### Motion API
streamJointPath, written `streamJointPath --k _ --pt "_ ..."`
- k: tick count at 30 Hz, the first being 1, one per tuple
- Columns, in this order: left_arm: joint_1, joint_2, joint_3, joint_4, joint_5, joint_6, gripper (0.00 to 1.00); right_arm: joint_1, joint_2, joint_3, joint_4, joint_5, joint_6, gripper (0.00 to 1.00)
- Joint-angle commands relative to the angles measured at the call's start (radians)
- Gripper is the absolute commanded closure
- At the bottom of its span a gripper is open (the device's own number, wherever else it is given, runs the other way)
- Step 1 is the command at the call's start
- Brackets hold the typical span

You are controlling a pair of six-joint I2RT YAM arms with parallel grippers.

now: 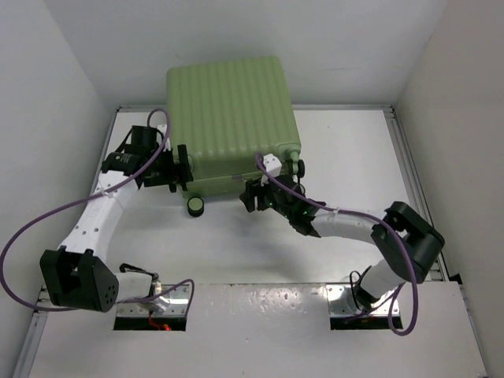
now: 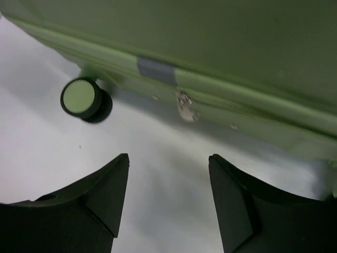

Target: Pack the luggage

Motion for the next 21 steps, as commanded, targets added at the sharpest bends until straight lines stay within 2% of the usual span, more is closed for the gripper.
streamJointPath --k 1,8,13,15,17,18,21 --pt "-0.004 0.030 0.018 0.034 -0.021 -0.036 0.08 0.022 0.045 0.083 0.086 0.080 0.007 0.38" --pt "-0.004 0.058 0.018 0.034 0.010 -0.064 0.08 0.028 0.150 0.172 0.058 0.186 0.035 0.41" --pt "0.005 0.069 0.027 0.034 0.030 -0.064 0.08 0.025 0.220 0.218 0.055 0.203 0.041 0.45" --pt "0.005 0.069 0.027 0.034 0.039 -0.064 0.08 0.022 0.243 0.240 0.060 0.212 0.037 0.50" --pt "0.005 0.078 0.027 0.034 0.039 -0.064 0.08 0.011 0.260 0.252 0.077 0.207 0.017 0.59" --pt "0.005 0.078 0.027 0.034 0.039 -0.064 0.08 0.004 0.263 0.255 0.077 0.204 0.008 0.69" --pt "0.014 0.078 0.027 0.034 0.051 -0.073 0.08 -0.021 0.256 0.252 0.100 0.178 -0.029 0.81"
